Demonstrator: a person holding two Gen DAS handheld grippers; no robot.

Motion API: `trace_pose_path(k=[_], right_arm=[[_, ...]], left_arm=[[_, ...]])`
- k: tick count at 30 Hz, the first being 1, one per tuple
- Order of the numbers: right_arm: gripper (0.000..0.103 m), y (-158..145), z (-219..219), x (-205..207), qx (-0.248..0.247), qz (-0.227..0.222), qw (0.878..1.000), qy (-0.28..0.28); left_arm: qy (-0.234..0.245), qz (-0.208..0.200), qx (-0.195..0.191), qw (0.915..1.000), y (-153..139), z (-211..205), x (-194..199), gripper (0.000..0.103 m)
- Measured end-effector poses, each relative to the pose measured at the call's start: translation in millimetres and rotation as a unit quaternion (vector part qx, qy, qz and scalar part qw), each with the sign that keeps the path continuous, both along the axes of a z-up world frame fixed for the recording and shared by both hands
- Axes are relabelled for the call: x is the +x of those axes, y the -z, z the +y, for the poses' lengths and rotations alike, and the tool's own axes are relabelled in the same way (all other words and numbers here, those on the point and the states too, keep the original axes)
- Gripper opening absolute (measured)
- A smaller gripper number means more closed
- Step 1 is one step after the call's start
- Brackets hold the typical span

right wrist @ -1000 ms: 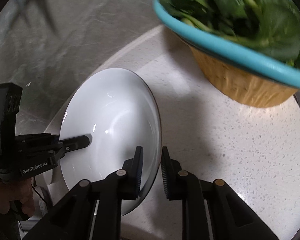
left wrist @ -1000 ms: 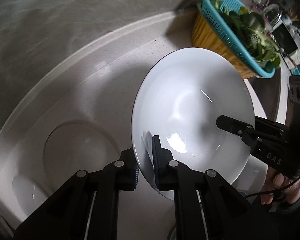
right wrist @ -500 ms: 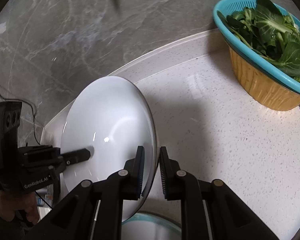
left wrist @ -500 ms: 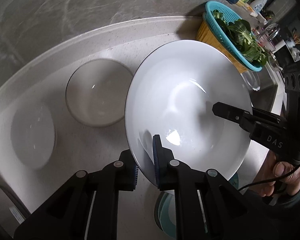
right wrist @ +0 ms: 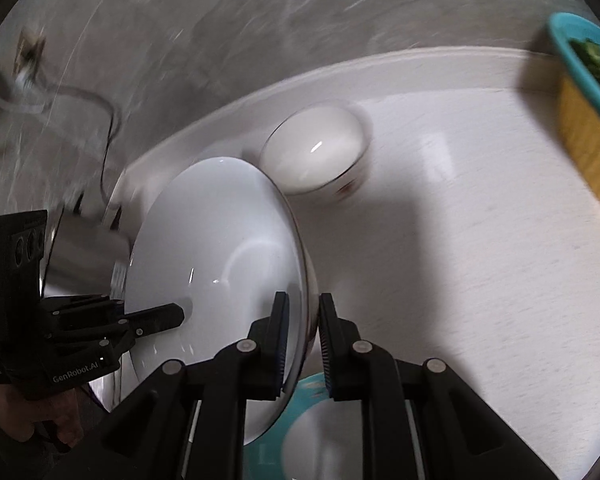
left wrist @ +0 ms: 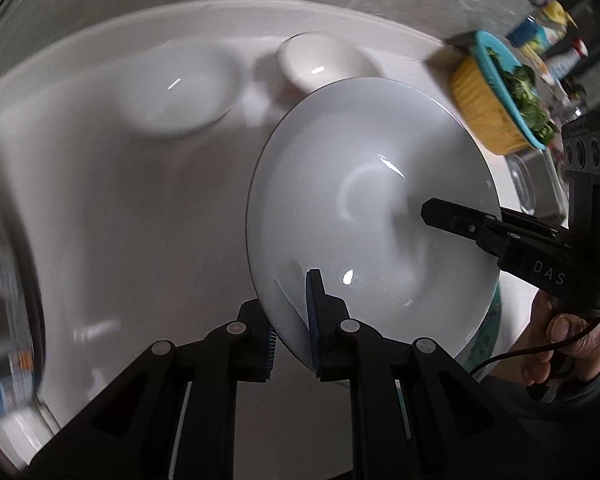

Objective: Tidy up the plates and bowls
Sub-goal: 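Lift the large white bowl and carry it over the plate stack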

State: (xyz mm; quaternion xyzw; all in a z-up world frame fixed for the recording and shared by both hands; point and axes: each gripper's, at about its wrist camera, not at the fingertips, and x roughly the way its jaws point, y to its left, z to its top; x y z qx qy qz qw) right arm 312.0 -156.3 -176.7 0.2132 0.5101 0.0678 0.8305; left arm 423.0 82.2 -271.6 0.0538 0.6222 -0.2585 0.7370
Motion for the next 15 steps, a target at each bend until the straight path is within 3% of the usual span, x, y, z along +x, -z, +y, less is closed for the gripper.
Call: trace_pose_path(k=[7,15], right_arm=[[0.016,29,58,8,-0.009,0.032,0.997,-0.063],[0.015,54,88,19,-0.024,0.059,0.994,-0.093]], left_arm=[[-0.07,0.032,-0.01,0.9969,37,75,-29,0.012],[-0.104,0.049,-0.019,0.9932,70,106,-44,0.012]])
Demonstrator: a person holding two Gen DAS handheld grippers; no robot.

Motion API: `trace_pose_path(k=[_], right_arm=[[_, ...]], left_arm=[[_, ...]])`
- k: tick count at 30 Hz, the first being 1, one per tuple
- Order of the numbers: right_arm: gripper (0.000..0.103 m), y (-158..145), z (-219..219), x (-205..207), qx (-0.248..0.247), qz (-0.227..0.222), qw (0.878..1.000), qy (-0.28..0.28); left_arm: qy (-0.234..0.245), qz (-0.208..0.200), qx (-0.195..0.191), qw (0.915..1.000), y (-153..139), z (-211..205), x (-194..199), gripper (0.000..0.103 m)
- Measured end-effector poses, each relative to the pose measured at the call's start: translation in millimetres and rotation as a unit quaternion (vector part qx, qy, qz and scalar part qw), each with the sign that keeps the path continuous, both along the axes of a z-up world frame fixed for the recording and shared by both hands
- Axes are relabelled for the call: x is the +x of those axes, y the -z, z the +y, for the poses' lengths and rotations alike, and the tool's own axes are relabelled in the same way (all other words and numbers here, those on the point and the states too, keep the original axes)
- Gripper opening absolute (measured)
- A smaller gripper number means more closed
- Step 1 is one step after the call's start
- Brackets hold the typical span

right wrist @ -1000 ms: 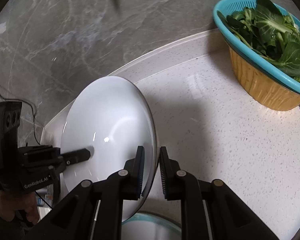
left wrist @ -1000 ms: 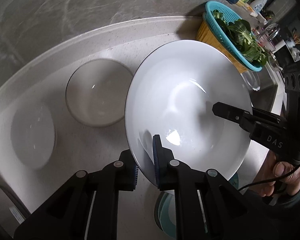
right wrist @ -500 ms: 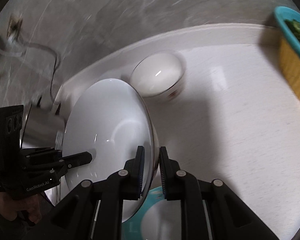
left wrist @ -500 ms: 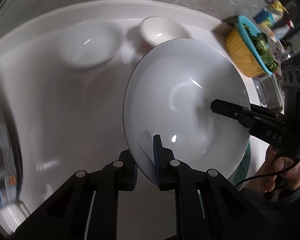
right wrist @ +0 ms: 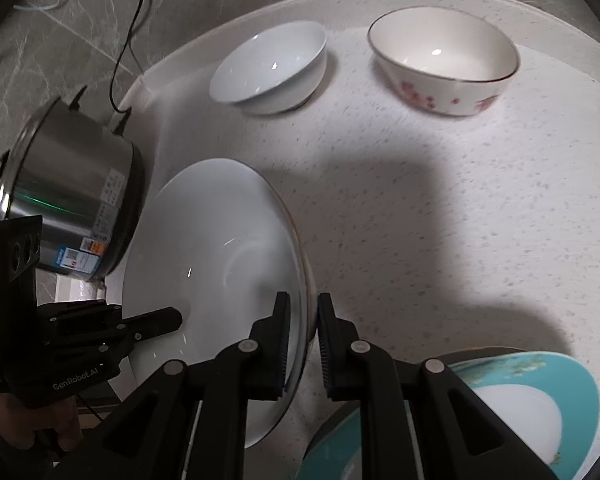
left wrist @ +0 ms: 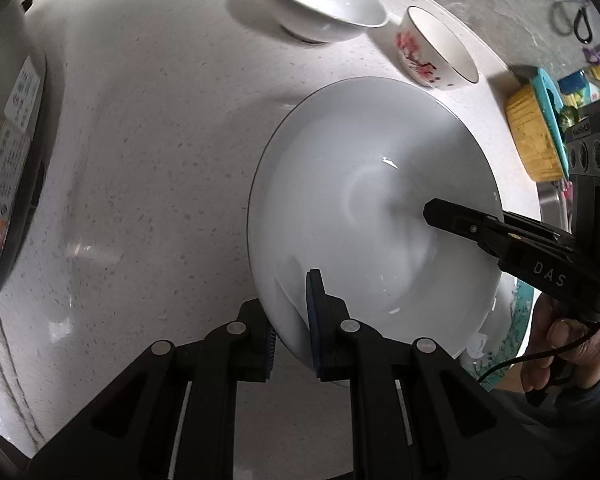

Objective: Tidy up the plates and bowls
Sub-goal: 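Lift the large white bowl and carry it over the plate stack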

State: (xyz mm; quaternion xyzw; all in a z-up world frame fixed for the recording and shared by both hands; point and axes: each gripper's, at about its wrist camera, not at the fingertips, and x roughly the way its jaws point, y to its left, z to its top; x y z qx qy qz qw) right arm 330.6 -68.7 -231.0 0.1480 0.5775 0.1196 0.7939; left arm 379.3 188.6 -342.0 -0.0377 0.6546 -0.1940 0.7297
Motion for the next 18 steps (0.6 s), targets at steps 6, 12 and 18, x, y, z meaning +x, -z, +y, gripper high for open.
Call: trace_pose_path(k=[6,12,18], right_arm=[[0.015,6,3,3,-0.005,0.004,1.0,-0.006],[0.015,13,4,6,-0.008,0.006,1.0,-0.006],[0.015,16,8,9,-0.005,0.003,1.0,-0.011]], left_arm=[[-0.006,-0.001,-0.001,1.0,7,4,2,0.012],[-0.01,-0.008,0.003,0.9999,17,-9,4,0.012],[-0.021,-0.016,-0.002,0.9996,15,-9,9,0.013]])
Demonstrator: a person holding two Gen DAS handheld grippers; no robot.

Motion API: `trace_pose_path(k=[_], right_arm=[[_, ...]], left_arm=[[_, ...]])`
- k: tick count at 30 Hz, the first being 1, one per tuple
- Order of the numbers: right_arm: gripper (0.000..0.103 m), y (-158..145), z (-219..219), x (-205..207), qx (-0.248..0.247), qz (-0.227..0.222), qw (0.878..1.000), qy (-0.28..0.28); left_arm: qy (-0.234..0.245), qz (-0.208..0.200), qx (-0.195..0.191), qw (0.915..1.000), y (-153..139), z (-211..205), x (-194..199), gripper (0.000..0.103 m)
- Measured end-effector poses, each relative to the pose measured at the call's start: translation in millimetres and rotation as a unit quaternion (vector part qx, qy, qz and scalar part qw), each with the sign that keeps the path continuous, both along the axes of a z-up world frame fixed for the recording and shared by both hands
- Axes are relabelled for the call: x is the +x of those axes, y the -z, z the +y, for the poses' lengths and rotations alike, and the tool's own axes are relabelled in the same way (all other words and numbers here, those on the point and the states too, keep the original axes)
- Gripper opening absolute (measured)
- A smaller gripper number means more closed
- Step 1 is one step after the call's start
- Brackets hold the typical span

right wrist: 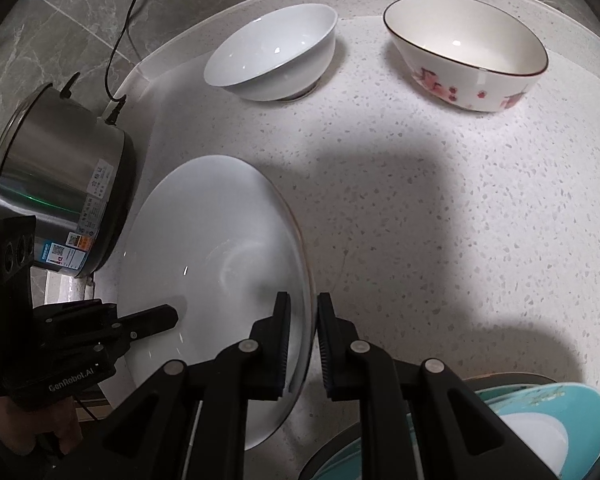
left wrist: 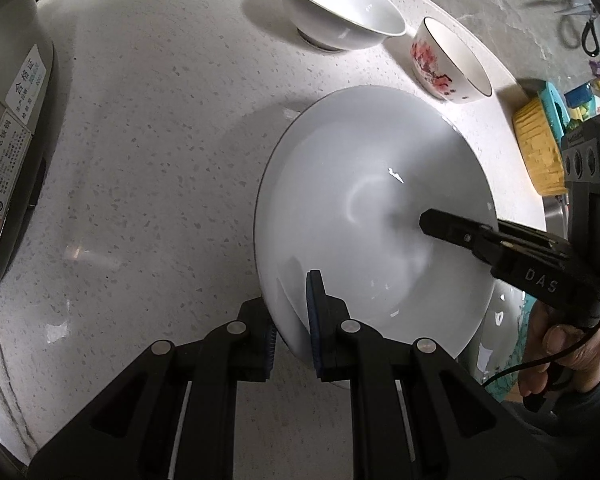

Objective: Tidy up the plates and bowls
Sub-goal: 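Lift the large white bowl and carry it over the plate stack, then lower the large white bowl onto the plates and open both grippers, then move both grippers to the small white bowl and close on its rim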

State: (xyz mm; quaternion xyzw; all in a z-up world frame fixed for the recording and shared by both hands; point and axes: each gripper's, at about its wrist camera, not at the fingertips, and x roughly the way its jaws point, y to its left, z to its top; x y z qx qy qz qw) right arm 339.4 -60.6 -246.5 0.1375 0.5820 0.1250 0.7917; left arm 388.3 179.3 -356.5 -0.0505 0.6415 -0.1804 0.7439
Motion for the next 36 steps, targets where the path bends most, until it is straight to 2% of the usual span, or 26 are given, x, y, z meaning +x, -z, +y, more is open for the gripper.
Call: trace_pose_path(k=[5,7,8,9,10,11,13,16,18,20,22,26,28,30,33,36], right_arm=[[0.018,5,3,-1,0.003,0.001,1.0,-0.004],[0.018,5,2,-2,0.007,-0.001,1.0,-0.003],[0.018,5,1,-2,0.009,-0.002,1.0,-0.002],[0.019,4,0,-2,0.009,-0.002,1.0,-0.002],[0.026,3,-1,-3,0.014,-0.007,1.0,-0.002],[0.038,0,-3,-3,0.02,-0.013,1.0,0.001],[0.049,-6,-6,-5,0.025,-0.027,0.999,0.005],[0.049,-12,-12,-6,0.026,-0.027,0.999,0.009],[0.051,-21,-17,-8,0.027,-0.029,0.999,0.013],[0.058,-41,-29,-6,0.019,-0.047,0.999,0.02],[0.063,-68,-45,2,0.023,-0.067,0.997,0.033],[0.064,-119,-63,33,0.025,-0.104,0.994,0.029],[0.064,-140,-65,54,0.024,-0.115,0.993,0.02],[0.064,-147,-61,81,0.021,-0.105,0.994,0.0],[0.064,-143,-51,112,-0.015,-0.089,0.996,-0.024],[0.063,-121,-39,149,-0.037,-0.05,0.997,-0.047]], left_arm=[[-0.018,-0.009,-0.003,0.9998,-8,10,-1,0.015],[-0.022,-0.014,-0.002,0.9996,-12,13,-1,0.021],[-0.027,-0.016,-0.001,0.9995,-15,16,-2,0.037],[-0.03,-0.019,-0.002,0.9994,-19,18,-3,0.061],[-0.033,-0.025,-0.006,0.9991,-25,20,-3,0.07],[-0.037,-0.031,-0.009,0.9988,-30,23,-4,0.074],[-0.045,-0.039,-0.011,0.9981,-40,27,-3,0.074],[-0.058,-0.054,-0.023,0.9966,-60,33,4,0.074],[-0.062,-0.072,-0.035,0.9948,-80,34,11,0.081],[-0.061,-0.093,-0.046,0.9927,-100,30,23,0.089],[-0.051,-0.107,-0.051,0.9916,-113,22,39,0.09],[-0.033,-0.125,-0.045,0.9906,-130,4,77,0.09],[-0.031,-0.126,-0.031,0.9911,-131,-7,104,0.09],[-0.031,-0.122,-0.022,0.9918,-126,-12,131,0.09],[-0.035,-0.098,0.009,0.9945,-108,-18,166,0.09],[-0.021,-0.086,0.031,0.9956,-92,-23,190,0.09]])
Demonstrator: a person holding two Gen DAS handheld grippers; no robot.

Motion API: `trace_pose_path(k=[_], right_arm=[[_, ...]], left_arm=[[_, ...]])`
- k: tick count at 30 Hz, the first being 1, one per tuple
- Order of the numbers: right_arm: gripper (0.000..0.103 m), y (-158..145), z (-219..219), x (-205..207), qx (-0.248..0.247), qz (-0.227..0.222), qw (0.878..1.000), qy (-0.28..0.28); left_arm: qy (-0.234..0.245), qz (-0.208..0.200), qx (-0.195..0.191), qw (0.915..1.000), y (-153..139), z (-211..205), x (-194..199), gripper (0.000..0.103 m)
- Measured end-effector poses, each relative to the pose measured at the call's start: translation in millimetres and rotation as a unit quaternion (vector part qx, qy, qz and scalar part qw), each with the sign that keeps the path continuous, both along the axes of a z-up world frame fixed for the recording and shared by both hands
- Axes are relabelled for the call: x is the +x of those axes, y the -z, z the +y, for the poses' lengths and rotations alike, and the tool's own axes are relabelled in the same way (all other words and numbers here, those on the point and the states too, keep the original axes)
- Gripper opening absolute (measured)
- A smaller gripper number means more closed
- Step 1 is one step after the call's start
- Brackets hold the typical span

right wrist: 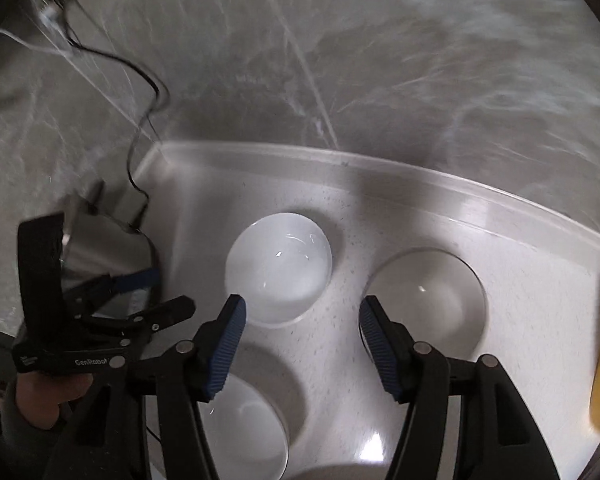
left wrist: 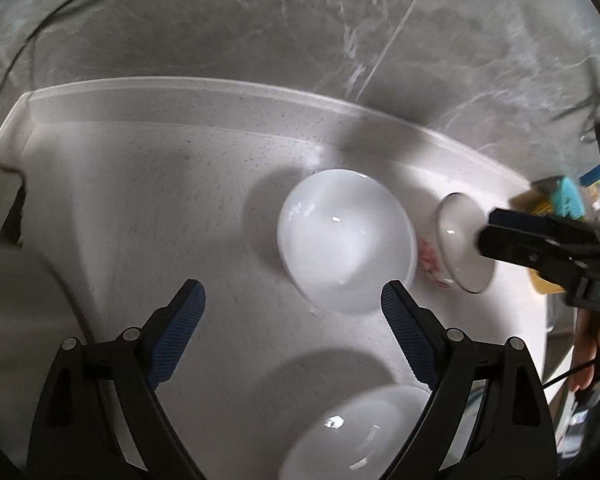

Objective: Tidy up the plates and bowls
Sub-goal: 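Move both grippers to the small white bowl and close on its rim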

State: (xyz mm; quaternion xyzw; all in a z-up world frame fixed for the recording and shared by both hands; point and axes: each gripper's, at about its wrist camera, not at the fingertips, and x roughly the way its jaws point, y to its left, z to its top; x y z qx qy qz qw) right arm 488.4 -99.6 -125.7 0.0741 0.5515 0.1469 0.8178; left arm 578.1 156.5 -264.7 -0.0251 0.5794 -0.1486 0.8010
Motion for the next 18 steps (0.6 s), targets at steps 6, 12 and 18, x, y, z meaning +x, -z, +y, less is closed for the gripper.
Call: trace_pose_path(k=[6,12,18], right_arm=[[0.061,45,17,48,-0.028,0.051,0.998,-0.023],[0.061,74,28,66,-0.062,0.076,0.994,-0.041],[0.045,95,41,67,-0.085,0.098,0.989,-0.068]], left_arm=[[0.01,0.025,0.016,0.9995,32,-5,28,0.088],[0.012,0.045,0.012,0.9988,56,-10,38,0.05],[0.019,0.053,0.008,0.9984,69,-17,39,0.037]])
